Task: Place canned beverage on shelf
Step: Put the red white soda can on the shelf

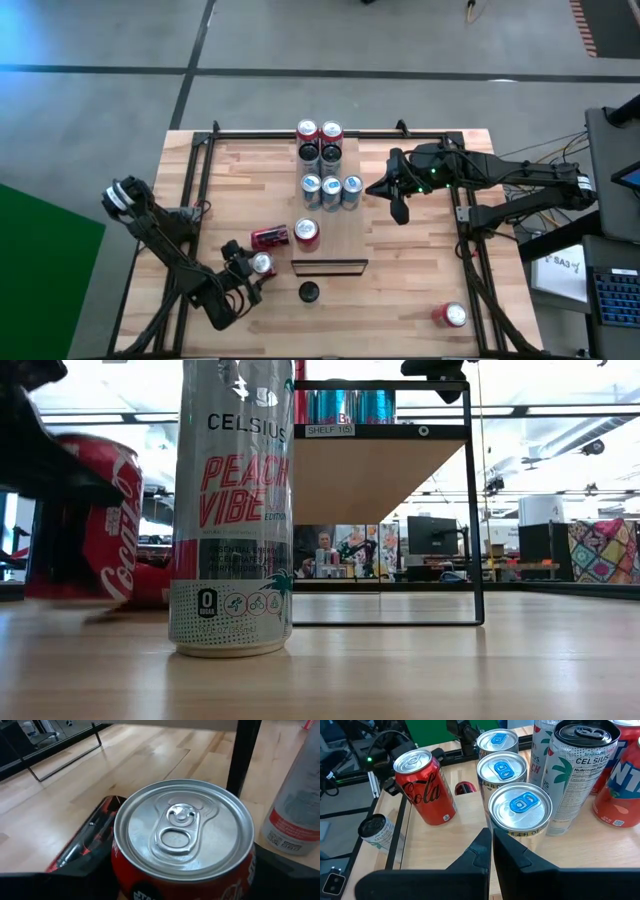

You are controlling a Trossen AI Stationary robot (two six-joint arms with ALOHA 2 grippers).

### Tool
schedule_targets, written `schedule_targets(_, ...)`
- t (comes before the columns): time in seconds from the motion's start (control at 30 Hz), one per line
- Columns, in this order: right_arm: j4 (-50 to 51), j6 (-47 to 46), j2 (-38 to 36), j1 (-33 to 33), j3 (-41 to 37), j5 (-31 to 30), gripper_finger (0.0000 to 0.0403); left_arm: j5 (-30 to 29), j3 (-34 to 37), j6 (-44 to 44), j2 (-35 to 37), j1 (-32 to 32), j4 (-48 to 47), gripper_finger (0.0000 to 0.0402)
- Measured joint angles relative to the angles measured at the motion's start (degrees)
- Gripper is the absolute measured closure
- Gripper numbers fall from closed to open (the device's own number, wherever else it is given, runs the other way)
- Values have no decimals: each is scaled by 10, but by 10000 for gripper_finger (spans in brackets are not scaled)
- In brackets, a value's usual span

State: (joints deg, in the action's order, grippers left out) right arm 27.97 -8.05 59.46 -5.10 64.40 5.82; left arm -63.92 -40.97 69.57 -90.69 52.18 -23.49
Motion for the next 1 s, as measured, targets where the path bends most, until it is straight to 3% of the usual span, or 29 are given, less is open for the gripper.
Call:
schedule_targets(0.33, 0, 16, 0, 0, 0, 1, 394, 19, -115, 0, 57, 4, -225, 117)
schedule_targets(0.53, 0, 32, 0, 0, 0, 1, 394, -37, -213, -8, 100, 16, -354, 117)
schedule_targets(1.0, 3, 45, 0, 19, 0, 4, 394, -87, -436, -317, 121, 16, -367, 117)
